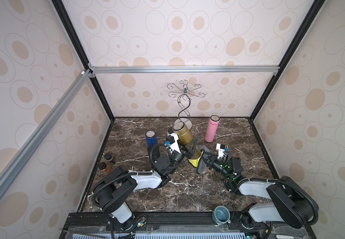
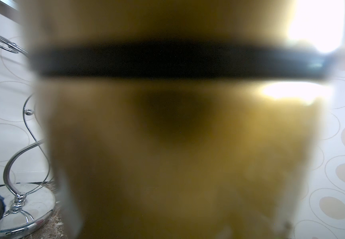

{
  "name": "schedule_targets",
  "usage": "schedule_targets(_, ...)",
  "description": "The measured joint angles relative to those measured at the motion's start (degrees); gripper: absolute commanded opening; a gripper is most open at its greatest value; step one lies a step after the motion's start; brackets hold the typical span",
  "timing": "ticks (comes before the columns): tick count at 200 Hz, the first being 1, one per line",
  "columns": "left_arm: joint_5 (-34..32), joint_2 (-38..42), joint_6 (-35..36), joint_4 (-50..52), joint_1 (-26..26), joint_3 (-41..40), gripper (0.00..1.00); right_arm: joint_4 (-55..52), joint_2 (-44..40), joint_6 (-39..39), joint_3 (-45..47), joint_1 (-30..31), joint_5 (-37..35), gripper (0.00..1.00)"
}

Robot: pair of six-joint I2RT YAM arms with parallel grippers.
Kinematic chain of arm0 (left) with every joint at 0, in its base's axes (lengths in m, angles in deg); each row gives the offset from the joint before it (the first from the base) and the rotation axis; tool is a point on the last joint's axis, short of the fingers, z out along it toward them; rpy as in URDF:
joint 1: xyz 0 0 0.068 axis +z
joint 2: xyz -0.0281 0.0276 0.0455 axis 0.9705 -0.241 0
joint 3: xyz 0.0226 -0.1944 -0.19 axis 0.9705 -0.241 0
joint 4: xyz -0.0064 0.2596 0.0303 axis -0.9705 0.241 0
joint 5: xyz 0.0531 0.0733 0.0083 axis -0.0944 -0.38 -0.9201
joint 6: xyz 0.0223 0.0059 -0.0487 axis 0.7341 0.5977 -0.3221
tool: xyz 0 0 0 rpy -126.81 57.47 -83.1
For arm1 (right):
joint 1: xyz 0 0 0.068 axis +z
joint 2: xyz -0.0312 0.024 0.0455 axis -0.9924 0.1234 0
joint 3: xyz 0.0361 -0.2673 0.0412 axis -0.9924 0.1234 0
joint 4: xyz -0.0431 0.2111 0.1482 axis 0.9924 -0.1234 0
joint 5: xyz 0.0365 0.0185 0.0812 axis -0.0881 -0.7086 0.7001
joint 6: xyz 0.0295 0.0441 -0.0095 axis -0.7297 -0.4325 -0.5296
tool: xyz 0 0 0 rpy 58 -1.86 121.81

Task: Wipe the surface of the thermos
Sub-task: Wipe the dirt from the surface of the thermos.

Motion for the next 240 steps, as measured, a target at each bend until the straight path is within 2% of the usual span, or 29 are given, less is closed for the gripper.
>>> schedule_targets(55, -0.61, -0.55, 0.31, -1.09, -0.02, 0.76, 0.00, -5.16, -0.83, 1.14, -1.03, 6.03, -0.17, 0.00)
schedule_targets(81, -0.48, -0.94, 0.50, -0.79, -0.11, 1.53, 0.00, -7.50, -4.09, 1.66, 0.37, 6.71, 0.13, 0.00)
schedule_targets(122, -0.17, -0.79, 0.46, -0.42, -0.33, 1.51, 0.00, -18.62, -17.49, 3.91, 3.04, 5.73, -0.57, 0.00)
schedule_targets(148, -0.17, 0.04, 0.48, -0.57, -0.35, 0.79, 0.00, -29.33, -28.65, 6.40, 3.02, 2.08, -0.35, 0.00)
schedule_targets(168, -0.11, 0.09, 0.48, 0.70, -0.28, -0.52, 0.00, -33.00, -33.77, 8.22, 1.53, -0.31, -0.22, 0.00)
schedule_targets(190, 0.28, -0.13, 0.44, 2.45, -0.39, -1.88, 0.00, -32.46, -32.79, 8.85, -0.37, -1.33, 0.39, 0.00)
schedule_targets(240, 0.61, -0.13, 0.48, 4.31, -0.37, -2.01, 0.00, -28.33, -21.38, 8.83, -0.98, -1.44, 2.82, 0.00)
